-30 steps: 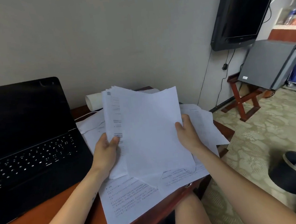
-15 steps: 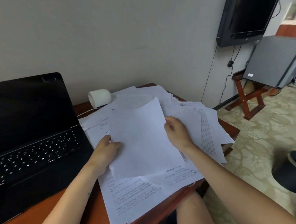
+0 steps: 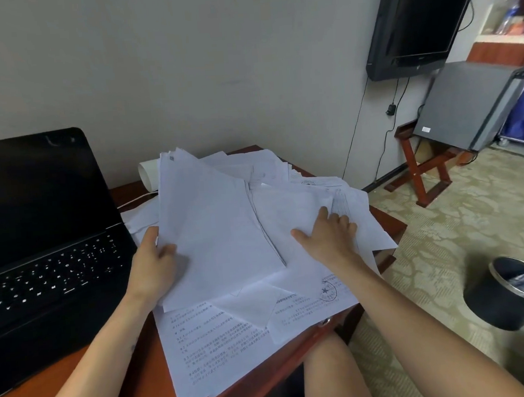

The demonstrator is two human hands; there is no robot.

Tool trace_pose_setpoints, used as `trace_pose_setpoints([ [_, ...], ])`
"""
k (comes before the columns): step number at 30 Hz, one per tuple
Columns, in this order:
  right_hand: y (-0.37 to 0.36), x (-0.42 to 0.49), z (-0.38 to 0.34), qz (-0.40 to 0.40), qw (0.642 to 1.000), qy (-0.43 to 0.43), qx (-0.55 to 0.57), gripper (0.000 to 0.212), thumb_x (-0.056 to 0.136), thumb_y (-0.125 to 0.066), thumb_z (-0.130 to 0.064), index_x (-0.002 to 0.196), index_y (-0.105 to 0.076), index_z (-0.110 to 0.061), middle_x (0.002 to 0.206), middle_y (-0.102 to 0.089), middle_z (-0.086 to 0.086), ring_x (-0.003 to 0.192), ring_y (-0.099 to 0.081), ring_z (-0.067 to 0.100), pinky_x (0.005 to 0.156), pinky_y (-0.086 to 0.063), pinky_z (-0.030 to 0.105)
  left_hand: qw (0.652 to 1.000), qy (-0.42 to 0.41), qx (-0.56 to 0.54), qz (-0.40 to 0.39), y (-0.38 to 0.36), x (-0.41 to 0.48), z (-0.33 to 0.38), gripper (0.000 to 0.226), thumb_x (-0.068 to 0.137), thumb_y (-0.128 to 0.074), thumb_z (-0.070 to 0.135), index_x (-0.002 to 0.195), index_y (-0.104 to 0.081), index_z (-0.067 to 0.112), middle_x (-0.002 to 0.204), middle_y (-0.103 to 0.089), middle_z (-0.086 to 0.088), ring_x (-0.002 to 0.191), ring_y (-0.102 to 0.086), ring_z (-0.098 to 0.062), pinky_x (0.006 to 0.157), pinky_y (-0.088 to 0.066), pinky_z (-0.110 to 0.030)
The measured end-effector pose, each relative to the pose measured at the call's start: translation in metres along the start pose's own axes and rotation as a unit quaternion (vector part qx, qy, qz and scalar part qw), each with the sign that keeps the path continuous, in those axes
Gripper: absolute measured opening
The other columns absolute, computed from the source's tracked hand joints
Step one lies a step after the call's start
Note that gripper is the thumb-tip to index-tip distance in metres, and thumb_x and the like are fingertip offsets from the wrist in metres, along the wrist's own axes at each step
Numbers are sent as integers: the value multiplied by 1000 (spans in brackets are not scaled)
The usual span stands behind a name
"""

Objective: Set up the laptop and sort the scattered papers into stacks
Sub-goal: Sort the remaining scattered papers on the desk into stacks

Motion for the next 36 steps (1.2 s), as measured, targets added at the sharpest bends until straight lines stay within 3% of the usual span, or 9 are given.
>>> trace_pose_setpoints([
  [5, -6, 15, 9, -33, 977, -51, 202, 96, 77, -80, -48, 148, -30, -6, 138, -52, 16, 131, -45, 39, 108, -37, 49, 1000, -6, 19, -16, -3, 3, -4, 29, 104, -50, 4, 128, -56, 19, 111, -69, 1, 102, -67, -22, 83, -55, -40],
  [9, -13, 13, 8, -49, 933, -67, 351, 86, 84, -77, -18, 152, -24, -10, 134, -56, 12, 115, -56, 29, 95, -50, 41, 1000, -8, 23, -18, -4, 2, -5, 32, 104, -50, 4, 130, -57, 21, 114, -70, 0, 102, -67, -21, 85, -55, -41],
  [11, -10, 13, 6, -36, 949, -50, 310, 83, 89, -72, -23, 153, -22, -8, 140, -51, 13, 124, -49, 31, 100, -45, 41, 1000, -8, 20, -16, -3, 2, -5, 32, 104, -50, 4, 130, -57, 21, 114, -70, -1, 102, -67, -22, 84, -55, -41],
  [15, -16, 10, 4, -56, 990, -2, 126, 96, 96, -48, -59, 159, -1, -4, 158, -29, 12, 147, -18, 32, 119, -14, 50, 1000, -9, 20, -11, -4, 3, -6, 31, 104, -50, 3, 130, -57, 19, 113, -70, 0, 100, -66, -18, 78, -52, -35],
  [21, -6, -4, 5, 24, 987, 26, 158, 90, 96, -51, -60, 157, -16, -3, 154, -38, 15, 142, -29, 31, 119, -14, 45, 1000, -12, 25, -8, -6, 4, -7, 32, 104, -50, 4, 132, -56, 17, 114, -67, 0, 95, -60, -5, 73, -47, -27],
  [25, -5, -6, 4, 20, 978, 37, 206, 85, 95, -57, -53, 158, -18, -11, 146, -45, 15, 140, -31, 33, 118, -25, 47, 999, -15, 29, -5, -6, 5, -7, 31, 104, -49, 5, 132, -56, 17, 116, -67, -2, 97, -62, -14, 75, -46, -29],
  [29, -5, -10, 2, -11, 928, 60, 366, 80, 98, -62, -30, 160, -13, -27, 147, -48, -2, 130, -50, 19, 104, -46, 39, 999, -14, 28, -5, -6, 4, -7, 31, 104, -49, 5, 132, -56, 18, 116, -68, -2, 101, -64, -19, 78, -47, -33],
  [32, 3, -13, 5, 8, 888, 72, 455, 83, 97, -63, -12, 160, -14, -34, 152, -33, -23, 135, -38, -1, 114, -38, 32, 1000, -17, 22, -3, -5, 3, -5, 32, 104, -50, 5, 132, -57, 18, 116, -68, -1, 101, -64, -19, 79, -48, -34],
  [36, 4, -10, 21, 54, 854, 21, 516, 102, 91, -69, -7, 157, -1, -43, 159, -27, -16, 142, -36, 9, 115, -38, 35, 1000, -19, 8, -3, -5, 2, -3, 33, 105, -51, 5, 135, -57, 17, 118, -68, -1, 103, -64, -19, 80, -48, -32],
])
Point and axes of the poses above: each hand's wrist, its own x-axis towards the middle knuckle, its own y-axis out of the back of the hand, z = x × y, the point moved 9 cm from there along x, towards the middle knuckle
